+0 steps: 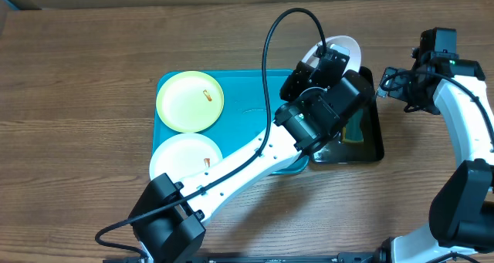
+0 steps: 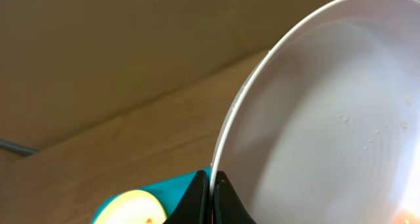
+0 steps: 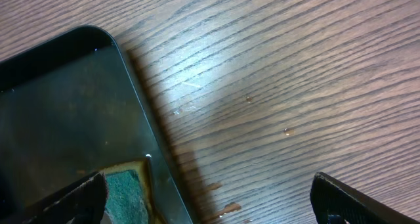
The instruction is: Clean dirty plates on tray and stack at the side
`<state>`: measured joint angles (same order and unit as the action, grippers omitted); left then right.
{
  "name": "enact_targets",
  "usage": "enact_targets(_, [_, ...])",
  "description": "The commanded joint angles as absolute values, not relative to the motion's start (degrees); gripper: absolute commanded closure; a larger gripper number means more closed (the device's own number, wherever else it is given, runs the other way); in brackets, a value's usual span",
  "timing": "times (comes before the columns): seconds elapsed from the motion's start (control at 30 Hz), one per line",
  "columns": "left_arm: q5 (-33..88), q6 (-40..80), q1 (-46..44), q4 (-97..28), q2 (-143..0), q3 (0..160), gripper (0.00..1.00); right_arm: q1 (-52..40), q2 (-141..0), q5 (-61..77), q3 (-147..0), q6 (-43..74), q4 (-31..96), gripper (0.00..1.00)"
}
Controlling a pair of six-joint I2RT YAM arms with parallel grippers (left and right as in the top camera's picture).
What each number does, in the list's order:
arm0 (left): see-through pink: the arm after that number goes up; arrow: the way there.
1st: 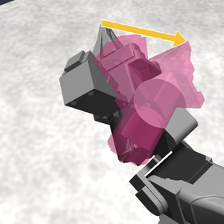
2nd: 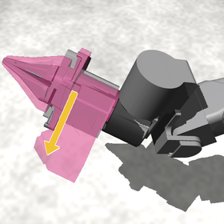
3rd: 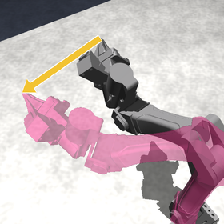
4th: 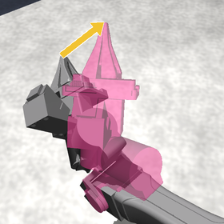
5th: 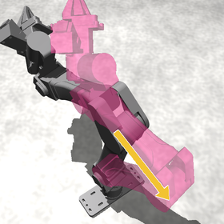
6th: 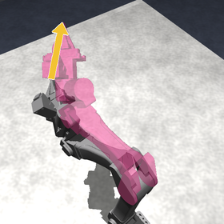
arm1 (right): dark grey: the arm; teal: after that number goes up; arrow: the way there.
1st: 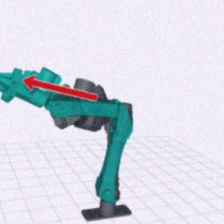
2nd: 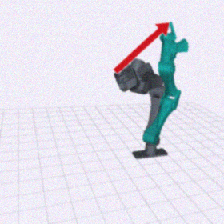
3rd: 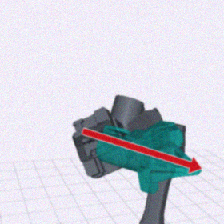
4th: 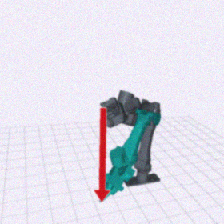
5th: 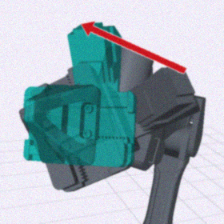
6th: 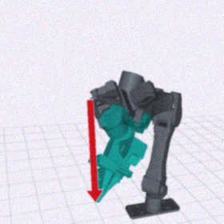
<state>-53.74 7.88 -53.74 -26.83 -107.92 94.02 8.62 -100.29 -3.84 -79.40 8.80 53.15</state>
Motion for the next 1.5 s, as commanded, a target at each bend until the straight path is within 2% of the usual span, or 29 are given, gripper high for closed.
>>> enact_targets(0.0, [-62.15,4.14,-55.24,-24.8,-108.01,95.39,0.96,8.71,-99.11,-4.45,-80.71,8.99,52.99,0.0])
enact_targets(0.3, [-66.72,-1.83,-56.53,-16.99,-108.01,95.39,0.96,8.71,-99.11,-4.45,-80.71,8.99,53.01,0.0])
enact_targets(0.77, [-71.44,-2.83,-57.6,-10.9,-107.98,95.39,0.96,8.71,-99.11,-4.45,-80.71,8.99,53.01,0.0])
enact_targets(0.9, [-77.25,-5.76,-57.95,-5.26,-107.98,95.39,0.96,8.71,-99.11,-4.45,-80.71,8.99,53.01,0.0])
enact_targets(1.13, [-70.37,-15.99,-60.1,-3.79,-107.98,95.39,0.96,8.71,-99.11,-4.45,-80.71,8.99,53.01,0.0])
enact_targets(1.47, [-71.55,-21.52,-59.99,-2.66,-108.01,95.39,0.96,8.71,-99.11,-4.45,-80.71,8.97,53.01,0.0])
